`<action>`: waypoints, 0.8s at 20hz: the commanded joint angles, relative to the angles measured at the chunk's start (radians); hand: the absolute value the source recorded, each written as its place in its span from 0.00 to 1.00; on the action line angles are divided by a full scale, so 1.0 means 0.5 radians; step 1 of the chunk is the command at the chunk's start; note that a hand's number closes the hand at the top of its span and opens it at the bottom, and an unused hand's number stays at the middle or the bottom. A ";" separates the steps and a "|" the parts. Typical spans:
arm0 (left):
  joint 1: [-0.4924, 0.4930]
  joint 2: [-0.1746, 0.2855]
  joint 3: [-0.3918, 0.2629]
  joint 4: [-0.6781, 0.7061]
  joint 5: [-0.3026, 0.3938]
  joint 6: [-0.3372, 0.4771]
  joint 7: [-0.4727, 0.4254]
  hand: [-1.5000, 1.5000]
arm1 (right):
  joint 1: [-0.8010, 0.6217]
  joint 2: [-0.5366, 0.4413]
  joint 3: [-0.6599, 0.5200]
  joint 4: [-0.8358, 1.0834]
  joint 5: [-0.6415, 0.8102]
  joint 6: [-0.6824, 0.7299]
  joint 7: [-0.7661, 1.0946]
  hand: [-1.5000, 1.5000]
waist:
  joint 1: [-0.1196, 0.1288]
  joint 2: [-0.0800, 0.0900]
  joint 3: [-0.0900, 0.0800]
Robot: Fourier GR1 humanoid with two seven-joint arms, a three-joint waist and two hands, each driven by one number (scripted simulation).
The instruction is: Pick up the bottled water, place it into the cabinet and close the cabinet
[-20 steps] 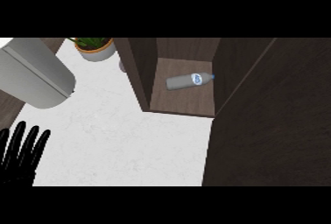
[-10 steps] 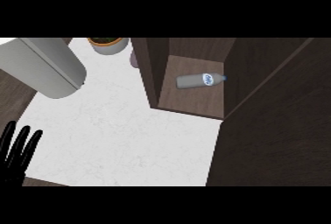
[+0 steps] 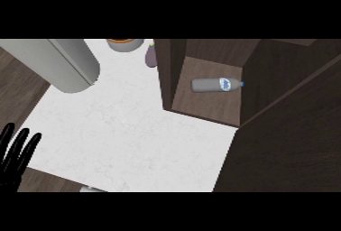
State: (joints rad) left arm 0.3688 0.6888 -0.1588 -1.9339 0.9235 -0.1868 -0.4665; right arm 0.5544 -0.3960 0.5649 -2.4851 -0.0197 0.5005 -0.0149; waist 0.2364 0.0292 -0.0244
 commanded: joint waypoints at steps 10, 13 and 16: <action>-0.037 0.056 0.059 0.060 0.042 -0.064 0.030 0.00 | -0.524 -0.025 0.279 0.032 0.050 0.133 0.380 1.00 | 0.035 0.004 -0.014; -0.063 0.061 0.099 0.080 0.073 -0.072 0.024 0.00 | -0.602 0.005 0.277 0.044 0.016 0.125 0.417 1.00 | 0.013 0.006 -0.012; -0.065 0.061 0.089 0.079 0.061 -0.082 0.022 0.00 | -0.651 0.035 0.243 0.047 -0.022 0.108 0.447 1.00 | 0.013 0.014 -0.014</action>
State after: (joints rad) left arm 0.3458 0.7205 -0.1207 -1.8995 0.9504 -0.2251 -0.4526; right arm 0.2869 -0.4298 0.5780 -2.4738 -0.0297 0.5705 0.1225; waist 0.2496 0.0320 -0.0305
